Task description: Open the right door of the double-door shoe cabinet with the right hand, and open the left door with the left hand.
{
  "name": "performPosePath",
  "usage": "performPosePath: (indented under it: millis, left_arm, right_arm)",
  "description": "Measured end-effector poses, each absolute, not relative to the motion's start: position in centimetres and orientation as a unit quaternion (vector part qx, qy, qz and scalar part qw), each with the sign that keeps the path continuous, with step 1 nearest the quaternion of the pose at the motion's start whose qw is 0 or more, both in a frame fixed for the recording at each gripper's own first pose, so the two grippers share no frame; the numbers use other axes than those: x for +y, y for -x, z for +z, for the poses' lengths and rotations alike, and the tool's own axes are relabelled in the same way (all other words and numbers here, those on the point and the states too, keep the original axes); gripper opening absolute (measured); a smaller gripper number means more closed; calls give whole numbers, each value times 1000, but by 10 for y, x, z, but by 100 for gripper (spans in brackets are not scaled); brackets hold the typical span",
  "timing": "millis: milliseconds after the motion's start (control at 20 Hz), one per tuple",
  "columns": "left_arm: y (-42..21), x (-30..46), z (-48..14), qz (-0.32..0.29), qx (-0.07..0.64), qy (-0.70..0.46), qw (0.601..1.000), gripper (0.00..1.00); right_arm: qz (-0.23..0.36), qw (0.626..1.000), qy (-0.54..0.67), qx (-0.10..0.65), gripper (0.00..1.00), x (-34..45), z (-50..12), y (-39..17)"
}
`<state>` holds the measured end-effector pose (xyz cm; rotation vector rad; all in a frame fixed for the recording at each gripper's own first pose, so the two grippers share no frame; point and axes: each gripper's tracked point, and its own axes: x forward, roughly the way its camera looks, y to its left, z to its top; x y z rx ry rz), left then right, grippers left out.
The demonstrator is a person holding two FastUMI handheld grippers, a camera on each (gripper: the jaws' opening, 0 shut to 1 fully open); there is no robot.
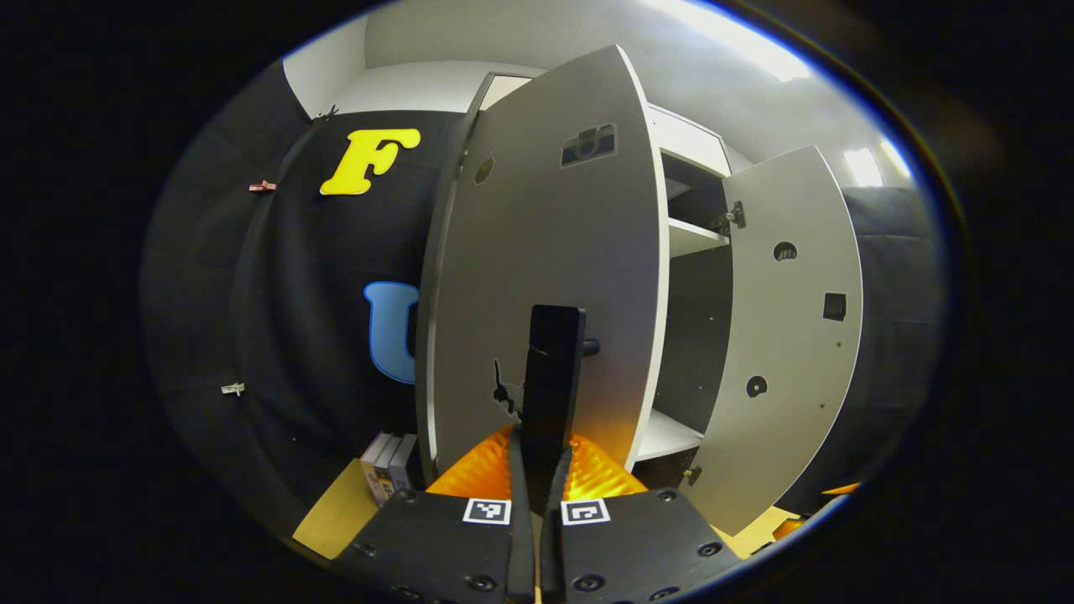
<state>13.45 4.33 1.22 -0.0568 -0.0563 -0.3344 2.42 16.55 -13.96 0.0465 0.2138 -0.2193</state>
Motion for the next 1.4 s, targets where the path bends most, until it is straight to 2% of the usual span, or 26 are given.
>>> performPosePath:
  millis: [400, 650, 700, 800, 1150, 1400]
  left_arm:
    - [-130, 102, 13, -137, -43, 31, 989, 7]
    - [-142, 164, 20, -86, -51, 34, 994, 5]
    - [-142, 166, 16, -106, -40, 38, 993, 3]
    - [-140, 162, 17, -122, -37, 60, 990, 5]
    - [-131, 167, 9, -101, -27, 10, 995, 5]
    - [-93, 184, -9, -77, -11, 0, 997, 5]
  right_arm:
    - [-90, 989, -17, 120, 99, 193, -153, -21]
    - [-70, 990, -16, 123, 99, 212, -155, -26]
    - [-67, 991, -16, 119, 99, 215, -152, -27]
    - [-60, 992, -11, 114, 98, 220, -147, -31]
    - [-64, 992, -10, 107, 98, 217, -137, -30]
    - [-69, 991, -9, 112, 99, 201, -137, -35]
